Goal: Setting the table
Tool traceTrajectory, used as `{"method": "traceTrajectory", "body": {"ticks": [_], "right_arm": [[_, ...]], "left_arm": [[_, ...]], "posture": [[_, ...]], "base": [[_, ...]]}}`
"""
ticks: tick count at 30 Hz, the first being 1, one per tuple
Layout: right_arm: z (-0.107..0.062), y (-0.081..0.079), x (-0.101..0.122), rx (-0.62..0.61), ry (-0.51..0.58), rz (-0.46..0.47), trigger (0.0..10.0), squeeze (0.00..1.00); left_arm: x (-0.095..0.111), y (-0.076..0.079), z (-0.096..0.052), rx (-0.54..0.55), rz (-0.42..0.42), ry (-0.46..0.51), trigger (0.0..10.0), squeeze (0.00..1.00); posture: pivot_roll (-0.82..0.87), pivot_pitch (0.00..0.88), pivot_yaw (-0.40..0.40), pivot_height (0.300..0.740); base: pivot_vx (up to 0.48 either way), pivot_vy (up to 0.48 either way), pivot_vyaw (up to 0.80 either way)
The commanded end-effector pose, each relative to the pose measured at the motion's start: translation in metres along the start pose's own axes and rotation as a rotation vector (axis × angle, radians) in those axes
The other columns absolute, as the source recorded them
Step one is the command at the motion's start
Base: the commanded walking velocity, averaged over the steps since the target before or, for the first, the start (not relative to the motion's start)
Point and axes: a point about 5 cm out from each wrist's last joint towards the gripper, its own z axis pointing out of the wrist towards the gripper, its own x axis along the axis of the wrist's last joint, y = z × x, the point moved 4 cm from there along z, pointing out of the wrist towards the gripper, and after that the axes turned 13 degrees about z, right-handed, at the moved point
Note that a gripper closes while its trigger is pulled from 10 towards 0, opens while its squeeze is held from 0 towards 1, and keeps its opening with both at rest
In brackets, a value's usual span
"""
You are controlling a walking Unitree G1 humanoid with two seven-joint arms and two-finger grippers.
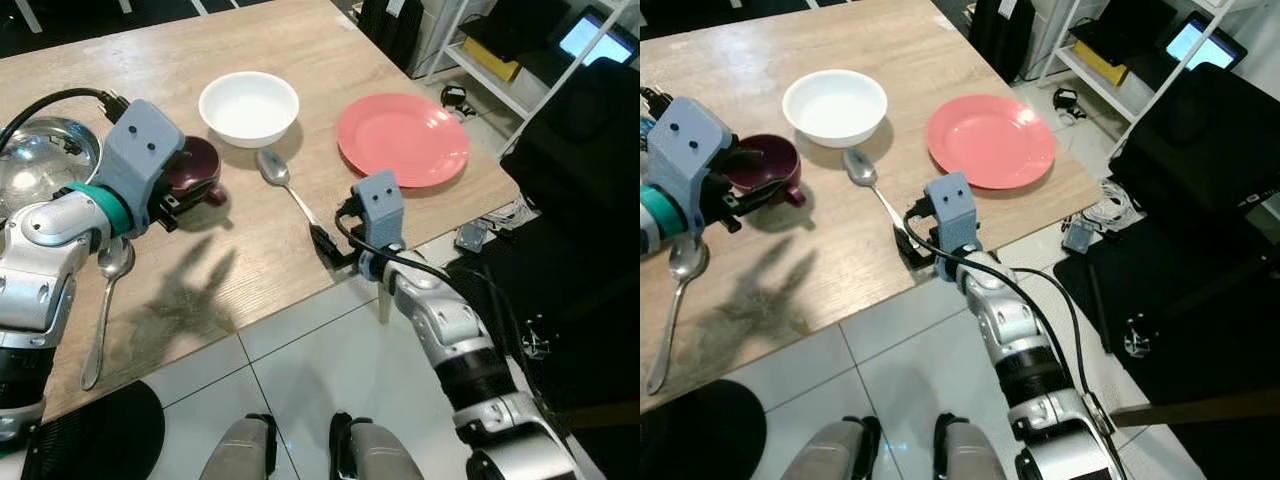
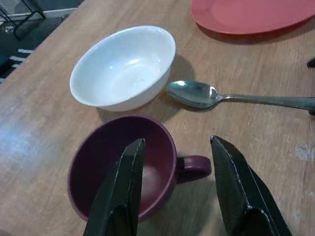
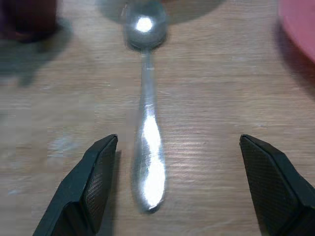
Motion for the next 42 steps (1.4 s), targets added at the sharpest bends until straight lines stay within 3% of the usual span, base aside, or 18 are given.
{"method": "traceTrajectory", "body": {"ticks": [1, 4, 7, 10, 12, 17, 28, 32, 37, 42], "right_arm": [[-0.003, -0.002, -0.028, 0.020, -0.103, 0.048, 10.0, 0.00], [0.003, -0.026, -0.017, 0.121, -0.047, -0.017, 10.0, 0.00], [0.003, -0.026, -0.017, 0.121, -0.047, -0.017, 10.0, 0.00], [0.019, -0.039, 0.006, 0.110, 0.051, -0.064, 10.0, 0.00], [0.019, -0.039, 0.006, 0.110, 0.051, -0.064, 10.0, 0.00], [0.038, -0.060, 0.022, 0.126, 0.111, -0.027, 10.0, 0.00], [0.051, -0.049, 0.014, 0.015, 0.073, -0.039, 10.0, 0.00], [0.052, -0.031, 0.012, -0.088, 0.070, -0.006, 10.0, 0.00], [0.050, -0.025, 0.024, -0.087, 0.136, 0.015, 10.0, 0.00], [0.045, -0.020, 0.041, -0.057, 0.198, -0.020, 10.0, 0.00]], "left_arm": [[-0.002, 0.006, 0.002, -0.026, -0.007, -0.006, 10.0, 0.00], [0.000, 0.006, 0.006, -0.027, -0.008, 0.002, 10.0, 0.00], [0.000, 0.006, 0.006, -0.027, -0.008, 0.002, 10.0, 0.00], [0.001, 0.005, 0.007, -0.022, -0.008, 0.006, 10.0, 0.00], [0.001, 0.005, 0.007, -0.022, -0.008, 0.006, 10.0, 0.00], [0.002, 0.004, 0.005, -0.014, -0.009, 0.004, 10.0, 0.00], [-0.001, 0.004, 0.001, -0.007, -0.015, -0.009, 10.0, 0.00], [-0.001, 0.006, 0.000, -0.007, -0.021, -0.013, 10.0, 0.00], [-0.002, 0.006, -0.002, -0.007, -0.022, -0.019, 10.0, 0.00], [-0.005, 0.004, -0.004, -0.005, -0.022, -0.028, 10.0, 0.00]], "posture": [[0.15, 0.120, 0.022, 0.740], [0.16, 0.123, 0.025, 0.740], [0.16, 0.123, 0.025, 0.740], [0.17, 0.126, 0.022, 0.740], [0.17, 0.126, 0.022, 0.740], [0.19, 0.139, 0.021, 0.740], [0.20, 0.157, 0.013, 0.740], [0.20, 0.164, 0.011, 0.740], [0.21, 0.169, 0.012, 0.740], [0.20, 0.166, 0.014, 0.740]], "base": [[0.000, 0.000, 0.00], [0.000, 0.000, 0.00], [0.000, 0.000, 0.00], [0.000, 0.000, 0.00], [0.000, 0.000, 0.00], [0.000, 0.000, 0.00], [0.000, 0.000, 0.00], [0.000, 0.000, 0.00], [0.000, 0.000, 0.00], [0.000, 0.000, 0.00]]}}
